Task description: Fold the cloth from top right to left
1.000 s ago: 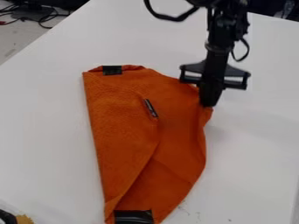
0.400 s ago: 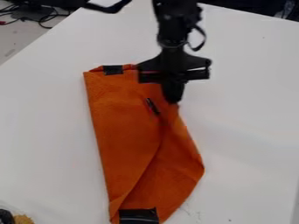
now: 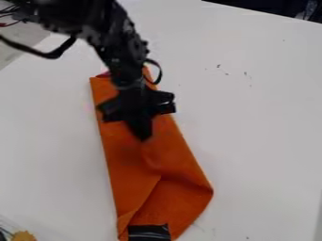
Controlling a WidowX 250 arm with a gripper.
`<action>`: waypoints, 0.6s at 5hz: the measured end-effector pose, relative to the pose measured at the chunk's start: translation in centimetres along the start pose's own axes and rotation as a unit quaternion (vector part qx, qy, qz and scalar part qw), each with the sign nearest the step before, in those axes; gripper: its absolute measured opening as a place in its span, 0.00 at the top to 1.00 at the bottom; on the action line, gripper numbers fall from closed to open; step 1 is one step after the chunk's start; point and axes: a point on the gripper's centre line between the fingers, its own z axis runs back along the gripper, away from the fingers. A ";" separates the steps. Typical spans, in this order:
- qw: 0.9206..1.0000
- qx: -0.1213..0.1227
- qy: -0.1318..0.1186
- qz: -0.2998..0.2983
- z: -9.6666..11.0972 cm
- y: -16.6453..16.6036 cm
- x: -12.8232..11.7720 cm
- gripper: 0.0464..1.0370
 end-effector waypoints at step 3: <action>0.994 0.099 0.008 -0.045 1.6 1.7 -0.1 0.53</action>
